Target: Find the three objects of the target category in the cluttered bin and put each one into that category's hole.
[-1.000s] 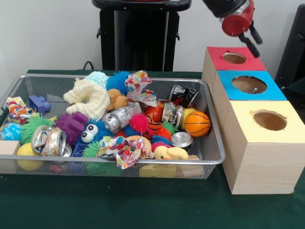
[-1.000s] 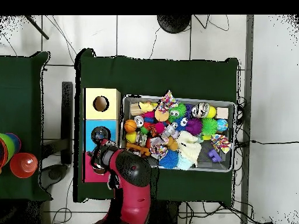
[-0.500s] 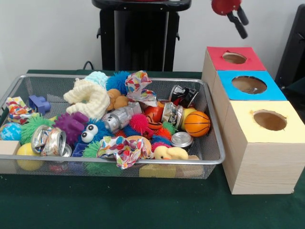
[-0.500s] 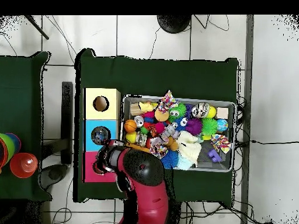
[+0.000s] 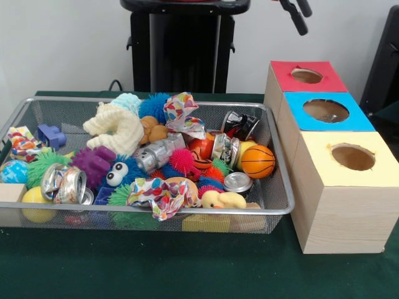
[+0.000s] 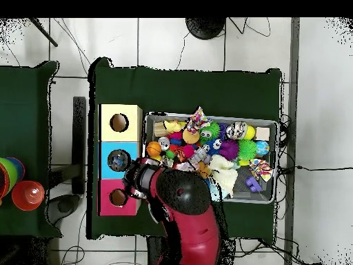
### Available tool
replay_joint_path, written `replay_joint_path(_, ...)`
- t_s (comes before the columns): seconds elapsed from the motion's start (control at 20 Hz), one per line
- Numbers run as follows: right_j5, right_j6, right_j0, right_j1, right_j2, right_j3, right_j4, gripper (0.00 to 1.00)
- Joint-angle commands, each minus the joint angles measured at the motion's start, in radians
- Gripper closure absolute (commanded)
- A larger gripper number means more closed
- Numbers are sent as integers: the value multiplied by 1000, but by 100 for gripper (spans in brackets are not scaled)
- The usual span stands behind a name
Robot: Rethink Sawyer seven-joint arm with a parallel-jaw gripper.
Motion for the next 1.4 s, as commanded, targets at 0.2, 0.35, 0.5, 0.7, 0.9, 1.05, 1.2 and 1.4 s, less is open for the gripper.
replay_joint_path(0.2,-4,97,-129,53,-103,-273,-429,0)
replay_joint_path(0.35,28,-40,-204,58,-155,-401,-609,0)
replay_joint_path(0.5,-63,-231,-284,36,-130,-469,-751,0)
replay_joint_path(0.7,-216,-446,-411,-27,-3,-492,-890,0)
replay_joint_path(0.9,-260,-514,-515,-69,94,-487,-981,0)
replay_joint_path(1.05,-305,-514,-570,-86,156,-464,-1012,0)
replay_joint_path(1.2,-340,-522,-616,-101,205,-436,-1045,0)
replay_joint_path(1.4,-349,-517,-652,-113,245,-422,-1083,0)
